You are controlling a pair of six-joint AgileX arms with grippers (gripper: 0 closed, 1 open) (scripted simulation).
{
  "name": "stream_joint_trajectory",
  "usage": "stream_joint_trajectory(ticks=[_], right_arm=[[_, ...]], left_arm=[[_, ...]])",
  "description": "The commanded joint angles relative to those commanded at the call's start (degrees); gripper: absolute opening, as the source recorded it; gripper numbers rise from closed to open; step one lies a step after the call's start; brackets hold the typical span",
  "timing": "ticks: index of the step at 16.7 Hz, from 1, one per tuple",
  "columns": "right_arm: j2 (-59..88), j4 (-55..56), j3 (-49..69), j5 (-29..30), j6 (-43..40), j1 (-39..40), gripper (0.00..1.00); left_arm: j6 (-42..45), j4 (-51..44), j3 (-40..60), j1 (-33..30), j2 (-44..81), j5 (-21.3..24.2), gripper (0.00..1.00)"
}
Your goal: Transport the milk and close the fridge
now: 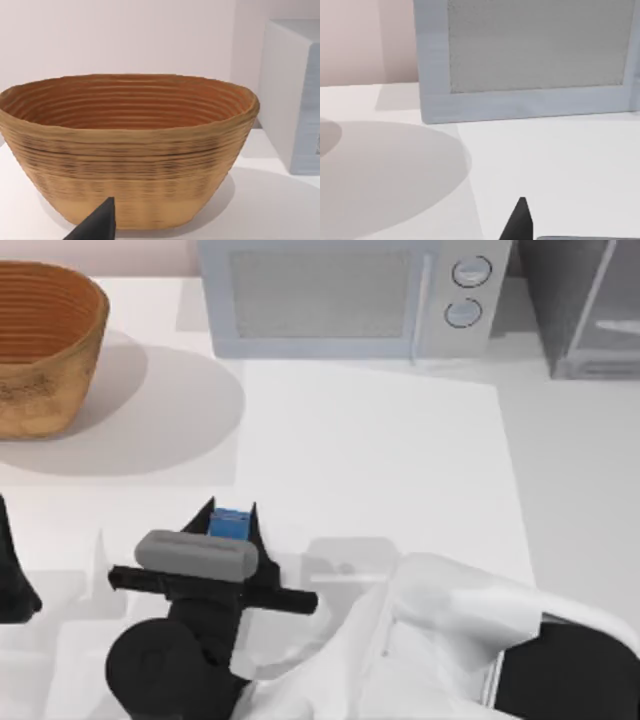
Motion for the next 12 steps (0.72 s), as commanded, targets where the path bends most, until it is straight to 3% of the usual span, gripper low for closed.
stream_joint_trajectory(ticks=[7, 9, 12], right_arm=[[-1.78, -0.82, -0.63, -0.63, 0.23, -0.57, 0.0], [-4.18, -0.39, -2.69, -3.56, 0.22, -3.16, 0.0], [-10.6, 0.34, -8.71, -12.35, -0.05, -10.76, 0.0]], left_arm=[[0.0, 0.0, 0.0, 0.0, 0.0, 0.0, 1.0], [0.0, 0.0, 0.0, 0.0, 0.0, 0.0, 1.0], [0.0, 0.0, 0.0, 0.0, 0.0, 0.0, 1.0]])
